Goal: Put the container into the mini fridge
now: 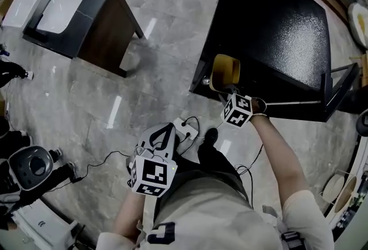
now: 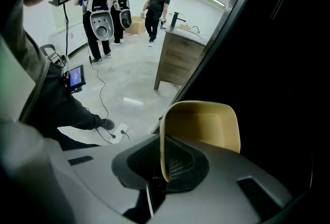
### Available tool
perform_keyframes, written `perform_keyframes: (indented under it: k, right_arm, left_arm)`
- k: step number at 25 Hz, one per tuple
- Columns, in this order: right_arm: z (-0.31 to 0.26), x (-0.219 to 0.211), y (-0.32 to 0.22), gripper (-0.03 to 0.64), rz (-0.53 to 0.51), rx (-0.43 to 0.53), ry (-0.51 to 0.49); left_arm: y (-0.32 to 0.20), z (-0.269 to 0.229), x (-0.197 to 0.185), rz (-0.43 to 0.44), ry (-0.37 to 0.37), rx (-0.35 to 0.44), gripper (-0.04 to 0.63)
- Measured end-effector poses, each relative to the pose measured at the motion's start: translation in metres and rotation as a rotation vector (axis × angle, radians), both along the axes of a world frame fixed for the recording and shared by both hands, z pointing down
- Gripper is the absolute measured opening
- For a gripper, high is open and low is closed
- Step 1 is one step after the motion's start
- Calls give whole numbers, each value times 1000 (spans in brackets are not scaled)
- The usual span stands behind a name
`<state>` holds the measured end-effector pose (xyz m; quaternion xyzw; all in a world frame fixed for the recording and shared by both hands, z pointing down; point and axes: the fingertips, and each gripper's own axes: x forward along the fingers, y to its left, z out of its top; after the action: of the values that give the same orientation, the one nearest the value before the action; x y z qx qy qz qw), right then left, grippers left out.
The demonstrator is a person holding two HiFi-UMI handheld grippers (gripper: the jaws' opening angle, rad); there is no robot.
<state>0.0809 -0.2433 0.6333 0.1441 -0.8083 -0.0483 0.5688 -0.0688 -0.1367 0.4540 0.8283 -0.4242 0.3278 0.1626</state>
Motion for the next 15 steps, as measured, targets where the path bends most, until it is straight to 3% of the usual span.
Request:
perform_keyframes:
  k: [15]
  right_arm:
    - [32, 7, -50, 37, 18, 23, 68]
  left_arm:
    - [13, 17, -8, -18, -18, -64, 55]
